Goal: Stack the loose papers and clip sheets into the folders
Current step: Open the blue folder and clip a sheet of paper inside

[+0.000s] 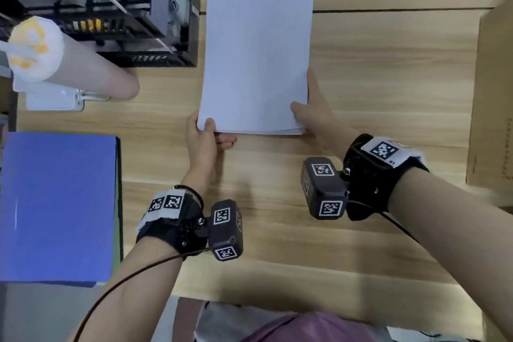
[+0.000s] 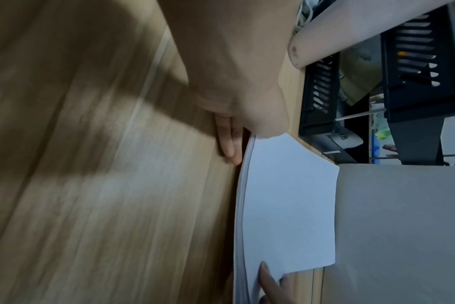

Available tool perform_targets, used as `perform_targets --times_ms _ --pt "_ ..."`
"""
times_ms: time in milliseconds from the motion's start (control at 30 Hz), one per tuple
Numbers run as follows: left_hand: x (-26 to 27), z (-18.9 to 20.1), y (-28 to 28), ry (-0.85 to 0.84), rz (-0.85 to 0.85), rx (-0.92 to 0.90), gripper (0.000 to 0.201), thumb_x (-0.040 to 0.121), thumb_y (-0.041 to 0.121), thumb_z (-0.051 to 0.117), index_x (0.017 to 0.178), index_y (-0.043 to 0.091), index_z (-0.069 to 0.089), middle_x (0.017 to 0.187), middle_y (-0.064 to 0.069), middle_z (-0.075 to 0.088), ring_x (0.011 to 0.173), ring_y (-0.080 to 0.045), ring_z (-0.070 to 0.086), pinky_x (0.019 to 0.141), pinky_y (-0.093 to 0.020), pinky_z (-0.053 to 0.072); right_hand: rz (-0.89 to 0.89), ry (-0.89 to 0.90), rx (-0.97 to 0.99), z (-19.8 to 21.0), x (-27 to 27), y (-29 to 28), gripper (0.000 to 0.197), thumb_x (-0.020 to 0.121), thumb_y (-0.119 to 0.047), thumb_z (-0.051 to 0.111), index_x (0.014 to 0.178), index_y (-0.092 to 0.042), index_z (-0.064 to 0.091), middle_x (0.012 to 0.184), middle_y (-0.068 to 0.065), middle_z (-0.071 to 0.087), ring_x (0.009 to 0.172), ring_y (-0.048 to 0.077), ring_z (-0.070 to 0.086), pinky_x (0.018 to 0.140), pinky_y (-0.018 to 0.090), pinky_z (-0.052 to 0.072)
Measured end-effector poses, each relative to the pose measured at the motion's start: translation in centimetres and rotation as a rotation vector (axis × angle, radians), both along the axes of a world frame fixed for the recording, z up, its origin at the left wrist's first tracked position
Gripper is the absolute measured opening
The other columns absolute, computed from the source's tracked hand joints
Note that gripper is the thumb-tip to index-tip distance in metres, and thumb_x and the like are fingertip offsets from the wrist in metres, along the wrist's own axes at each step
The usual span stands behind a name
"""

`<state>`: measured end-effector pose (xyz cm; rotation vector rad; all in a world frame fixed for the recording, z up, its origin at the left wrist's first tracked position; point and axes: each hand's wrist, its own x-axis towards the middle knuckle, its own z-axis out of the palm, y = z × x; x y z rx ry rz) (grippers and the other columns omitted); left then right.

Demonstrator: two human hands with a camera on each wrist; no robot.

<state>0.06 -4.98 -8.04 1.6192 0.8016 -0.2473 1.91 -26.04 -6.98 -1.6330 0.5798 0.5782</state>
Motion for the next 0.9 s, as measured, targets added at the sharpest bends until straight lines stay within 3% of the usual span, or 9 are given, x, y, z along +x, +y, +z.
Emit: perform_targets --times_ms 67,167,300,367,433,500,633,800,900 --pt "0.1 -0.4 0.4 -0.018 -0.02 0.087 0.029 0.099 0.013 0.038 0.127 0.015 0.048 0.08 -0.004 0.059 0.047 -0.017 0.058 0.045 -0.024 0.048 0.04 0.0 0.014 0.1 0.1 0.3 0.082 0.085 -0.011 0.039 0.152 -0.042 0.003 0.144 -0.005 0.045 0.112 0.023 0.057 0.091 0.039 0.054" --pt "0.2 -0.6 1.4 -0.035 -0.047 0.166 0.035 0.094 0.011 0.041 0.124 0.019 0.057 0.075 0.0 0.059 0.045 -0.015 0.048 0.044 -0.023 0.042 0.057 -0.018 0.052 0.2 0.1 0.4 0.084 0.079 -0.011 0.04 0.152 -0.037 0.008 0.146 -0.005 0.044 0.12 0.02 0.053 0.1 0.038 0.049" --pt "0.5 -0.4 3.2 0.019 -0.017 0.106 0.046 0.089 0.014 0.048 0.134 0.024 0.055 0.106 -0.008 0.063 0.05 -0.01 0.048 0.043 -0.02 0.039 0.0 -0.022 0.09 1.0 -1.2 -0.3 0.056 0.092 0.002 0.033 0.137 -0.032 0.03 0.106 -0.007 0.059 0.084 0.003 0.058 0.062 0.008 0.045" --pt "0.5 -0.2 4.0 0.038 -0.014 0.075 0.05 0.091 0.011 0.049 0.14 0.02 0.048 0.105 -0.009 0.06 0.052 -0.009 0.049 0.042 -0.02 0.039 -0.049 0.007 0.041 1.2 -2.2 -0.4 0.056 0.095 -0.004 0.035 0.147 -0.022 0.025 0.091 -0.001 0.054 0.073 0.01 0.052 0.062 0.014 0.042" --pt "0.2 -0.2 4.6 0.043 -0.061 0.041 0.05 0.094 0.006 0.046 0.143 0.017 0.044 0.091 -0.006 0.059 0.055 -0.01 0.05 0.043 -0.021 0.04 -0.097 0.027 -0.036 1.3 -3.1 -0.4 0.06 0.095 -0.01 0.038 0.152 -0.017 0.022 0.109 0.004 0.056 0.087 0.016 0.055 0.079 0.026 0.045" --pt "-0.4 -0.1 5.1 0.045 -0.093 -0.002 0.05 0.095 0.003 0.044 0.143 0.017 0.043 0.094 -0.006 0.057 0.057 -0.012 0.05 0.042 -0.022 0.039 -0.164 0.043 -0.119 1.7 -4.1 0.0 0.048 0.095 -0.011 0.041 0.143 -0.014 0.039 0.123 0.004 0.056 0.103 0.02 0.057 0.09 0.033 0.046" --pt "-2.3 0.7 7.3 -0.008 -0.115 -0.03 0.048 0.096 0.0 0.04 0.141 0.015 0.041 0.126 -0.003 0.049 0.058 -0.012 0.051 0.04 -0.02 0.038 -0.307 0.039 -0.025 3.0 -7.1 3.1 0.025 0.095 -0.005 0.04 0.114 -0.01 0.056 0.079 0.003 0.057 0.064 0.019 0.054 0.062 0.031 0.051" --pt "-5.2 3.1 15.5 -0.057 -0.099 -0.038 0.039 0.096 0.004 0.043 0.133 0.016 0.049 0.13 -0.011 0.054 0.063 -0.013 0.051 0.049 -0.023 0.041 -0.278 -0.007 0.036 4.6 -10.1 11.3 0.02 0.099 -0.013 0.038 0.092 -0.017 0.056 0.074 0.004 0.056 0.056 0.018 0.055 0.053 0.026 0.047" --pt "-7.1 4.9 23.6 -0.094 -0.087 0.127 0.039 0.095 0.008 0.049 0.132 0.019 0.054 0.121 -0.002 0.058 0.088 -0.017 0.058 0.069 -0.025 0.049 -0.167 0.02 0.077 4.9 -11.0 17.6 0.02 0.099 -0.012 0.038 0.093 -0.014 0.057 0.078 0.006 0.058 0.058 0.02 0.056 0.056 0.029 0.048"
